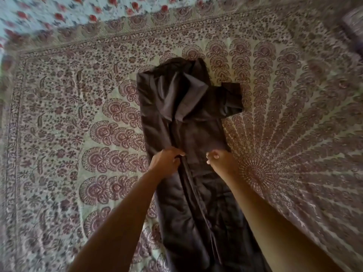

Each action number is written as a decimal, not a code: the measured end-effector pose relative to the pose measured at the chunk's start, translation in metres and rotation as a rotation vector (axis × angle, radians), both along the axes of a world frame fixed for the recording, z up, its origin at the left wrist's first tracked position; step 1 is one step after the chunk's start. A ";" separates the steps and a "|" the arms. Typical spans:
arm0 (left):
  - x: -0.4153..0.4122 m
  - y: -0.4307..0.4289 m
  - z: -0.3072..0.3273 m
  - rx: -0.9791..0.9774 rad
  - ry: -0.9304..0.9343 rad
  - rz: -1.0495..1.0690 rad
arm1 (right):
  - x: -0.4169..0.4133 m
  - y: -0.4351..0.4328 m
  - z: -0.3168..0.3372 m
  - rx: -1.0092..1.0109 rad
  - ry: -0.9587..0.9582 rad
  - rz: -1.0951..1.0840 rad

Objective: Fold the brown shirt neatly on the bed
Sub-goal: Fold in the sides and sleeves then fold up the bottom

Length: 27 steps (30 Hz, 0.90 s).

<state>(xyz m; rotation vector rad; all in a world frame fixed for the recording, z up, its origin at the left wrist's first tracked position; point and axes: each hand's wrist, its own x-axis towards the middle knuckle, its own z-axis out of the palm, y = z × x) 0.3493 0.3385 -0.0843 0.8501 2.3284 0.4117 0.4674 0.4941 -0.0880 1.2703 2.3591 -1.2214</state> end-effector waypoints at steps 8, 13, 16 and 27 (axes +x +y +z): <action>-0.075 0.079 -0.006 0.078 0.171 0.047 | -0.076 0.095 -0.013 0.371 -0.016 -0.034; -0.092 0.098 -0.016 0.034 0.169 0.044 | -0.098 0.124 -0.021 0.197 -0.205 0.102; -0.094 0.101 -0.022 0.099 0.154 0.063 | -0.103 0.130 -0.028 0.234 -0.192 0.069; -0.094 0.097 0.043 0.898 -0.827 1.044 | -0.096 0.010 0.032 0.445 0.672 0.502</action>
